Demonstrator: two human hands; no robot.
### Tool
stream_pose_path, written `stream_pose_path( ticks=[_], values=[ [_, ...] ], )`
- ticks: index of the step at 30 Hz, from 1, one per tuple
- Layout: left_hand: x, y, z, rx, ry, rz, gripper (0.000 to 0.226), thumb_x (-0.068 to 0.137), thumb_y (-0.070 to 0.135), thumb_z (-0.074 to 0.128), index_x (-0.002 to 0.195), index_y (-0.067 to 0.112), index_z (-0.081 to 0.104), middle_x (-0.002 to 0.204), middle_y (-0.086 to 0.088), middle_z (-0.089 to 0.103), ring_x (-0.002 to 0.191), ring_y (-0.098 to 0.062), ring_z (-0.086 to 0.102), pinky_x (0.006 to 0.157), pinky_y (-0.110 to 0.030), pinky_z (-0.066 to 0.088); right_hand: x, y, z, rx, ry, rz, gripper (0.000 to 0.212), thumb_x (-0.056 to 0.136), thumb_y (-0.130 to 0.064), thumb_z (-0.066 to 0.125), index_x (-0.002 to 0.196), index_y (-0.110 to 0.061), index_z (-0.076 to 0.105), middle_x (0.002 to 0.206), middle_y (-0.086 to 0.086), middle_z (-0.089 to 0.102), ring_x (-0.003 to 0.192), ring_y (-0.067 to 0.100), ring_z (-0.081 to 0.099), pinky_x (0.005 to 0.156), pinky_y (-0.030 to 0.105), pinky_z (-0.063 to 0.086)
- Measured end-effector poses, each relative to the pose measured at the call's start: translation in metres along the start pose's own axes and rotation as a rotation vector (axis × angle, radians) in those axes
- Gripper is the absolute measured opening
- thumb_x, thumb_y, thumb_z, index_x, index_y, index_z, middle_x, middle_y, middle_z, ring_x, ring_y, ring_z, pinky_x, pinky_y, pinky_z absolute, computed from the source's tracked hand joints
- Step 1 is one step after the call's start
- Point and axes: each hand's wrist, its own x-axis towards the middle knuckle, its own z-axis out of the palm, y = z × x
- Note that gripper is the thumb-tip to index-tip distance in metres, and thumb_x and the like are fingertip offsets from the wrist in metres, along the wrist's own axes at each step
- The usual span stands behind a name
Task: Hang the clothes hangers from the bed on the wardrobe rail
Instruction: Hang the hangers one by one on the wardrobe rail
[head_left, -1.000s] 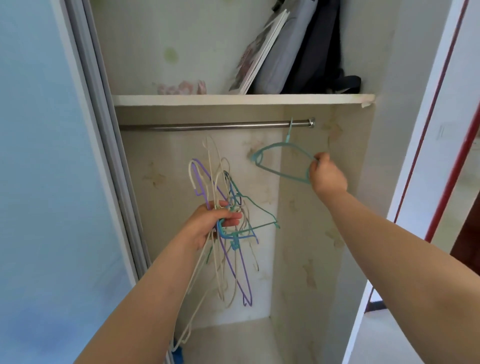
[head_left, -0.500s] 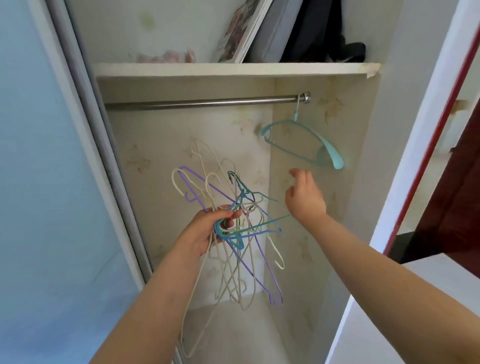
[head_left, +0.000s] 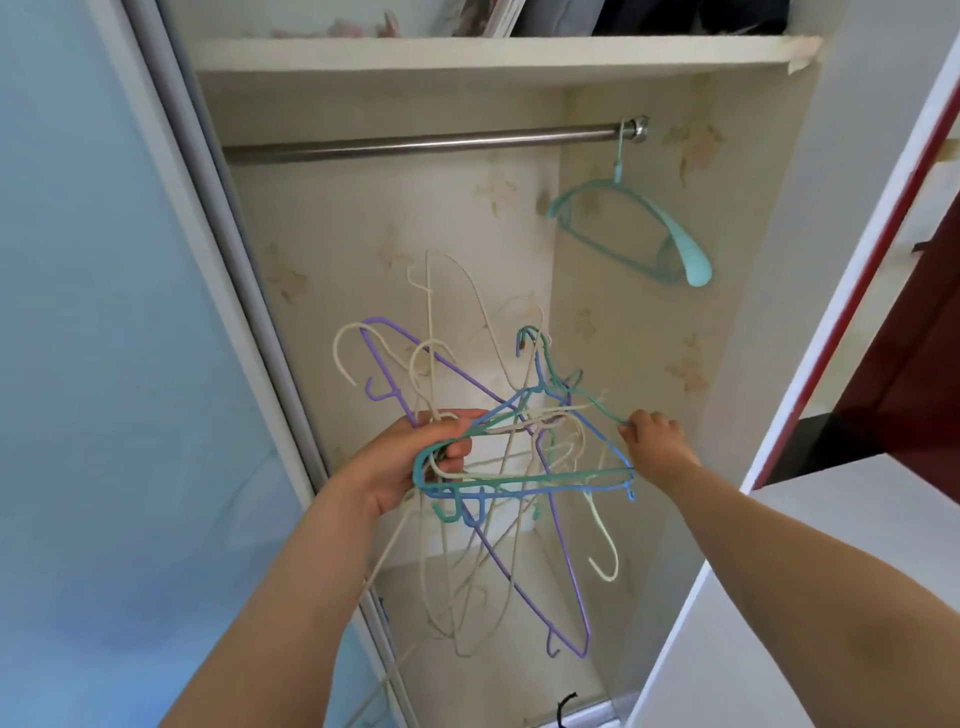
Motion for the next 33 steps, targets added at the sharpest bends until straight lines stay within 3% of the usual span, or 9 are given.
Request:
stream_pose_path(
  ticks=[6,9,12,15,19,22,24,28,33],
  values=[
    [-0.004,-0.009,-0.001,0.006,-0.037,-0.070,0.048,0.088,0.031,0.055,0.127,0.003,0.059,0.061,0.004,0.041,0.052,-0.007,0.037,0.055,-0.024,0.036,-0.029,0.018,0.008,0.052,-0.057,-0.056,0.030,0.102,-0.031,0.038,0.104,-0.006,0.054,0.103,0.021,0.059,0.095,0.037,0.057,0.076,0.037,0.042],
    [-0.002,-0.013,-0.001,0.002,-0.074,-0.087,0.046,0.085,0.036,0.060,0.122,0.009,0.064,0.062,0.005,0.042,0.052,-0.007,0.038,0.061,-0.029,0.037,-0.035,0.021,0.005,0.081,-0.092,-0.037,0.026,0.101,-0.028,0.041,0.104,-0.008,0.057,0.104,0.019,0.063,0.093,0.035,0.059,0.076,0.035,0.044],
    [-0.001,-0.017,-0.002,0.009,-0.077,-0.085,0.033,0.094,0.021,0.053,0.124,0.010,0.062,0.061,0.005,0.048,0.050,-0.006,0.041,0.056,-0.026,0.046,-0.037,0.019,-0.001,0.098,-0.138,-0.018,0.022,0.100,-0.025,0.042,0.102,-0.012,0.060,0.101,0.017,0.064,0.090,0.032,0.060,0.077,0.034,0.045],
    [0.000,-0.017,-0.001,0.073,-0.118,-0.058,0.029,0.096,0.006,0.049,0.123,0.004,0.057,0.064,0.004,0.051,0.049,-0.006,0.041,0.057,-0.026,0.046,-0.037,0.013,-0.008,0.091,-0.184,-0.011,0.016,0.099,-0.021,0.043,0.091,-0.021,0.056,0.088,0.009,0.058,0.081,0.025,0.054,0.069,0.026,0.037],
    [0.005,-0.018,0.001,0.076,-0.109,-0.073,0.030,0.095,0.008,0.052,0.124,0.010,0.060,0.067,0.002,0.056,0.049,-0.007,0.045,0.055,-0.025,0.046,-0.035,0.001,-0.014,0.080,-0.258,0.023,0.026,0.100,-0.022,0.043,0.079,-0.019,0.057,0.092,0.014,0.060,0.085,0.023,0.053,0.069,0.024,0.033],
    [0.007,-0.023,0.003,0.020,-0.065,-0.097,0.027,0.098,0.013,0.049,0.121,0.012,0.061,0.080,0.001,0.072,0.065,-0.007,0.067,0.053,-0.022,0.051,-0.036,-0.008,-0.012,0.180,-0.280,0.031,0.034,0.101,-0.027,0.043,0.096,-0.002,0.064,0.083,0.015,0.057,0.080,0.024,0.052,0.072,0.030,0.039],
    [0.008,-0.028,0.003,-0.039,-0.037,-0.115,0.025,0.099,0.015,0.047,0.118,0.014,0.062,0.093,-0.001,0.075,0.075,-0.007,0.071,0.057,-0.021,0.052,-0.042,-0.019,-0.009,0.349,-0.284,0.042,0.035,0.100,-0.029,0.045,0.099,0.000,0.064,0.070,0.006,0.045,0.070,0.021,0.048,0.070,0.033,0.048],
    [0.012,-0.038,0.002,-0.117,0.014,-0.120,0.027,0.096,0.011,0.052,0.121,0.008,0.061,0.108,-0.009,0.073,0.060,-0.005,0.061,0.056,-0.023,0.051,-0.070,-0.058,-0.008,0.812,-0.317,0.160,0.047,0.094,-0.055,0.045,0.089,-0.013,0.066,0.060,0.002,0.035,0.051,0.013,0.037,0.053,0.024,0.043],
    [0.012,-0.044,0.011,-0.059,0.061,-0.112,0.029,0.093,0.013,0.058,0.122,0.012,0.061,0.099,-0.009,0.074,0.049,-0.005,0.049,0.057,-0.023,0.041,-0.099,-0.109,-0.017,0.849,-0.327,0.127,0.060,0.089,-0.068,0.038,0.108,-0.016,0.064,0.071,-0.005,0.048,0.060,0.009,0.044,0.053,0.022,0.033]
  ],
)
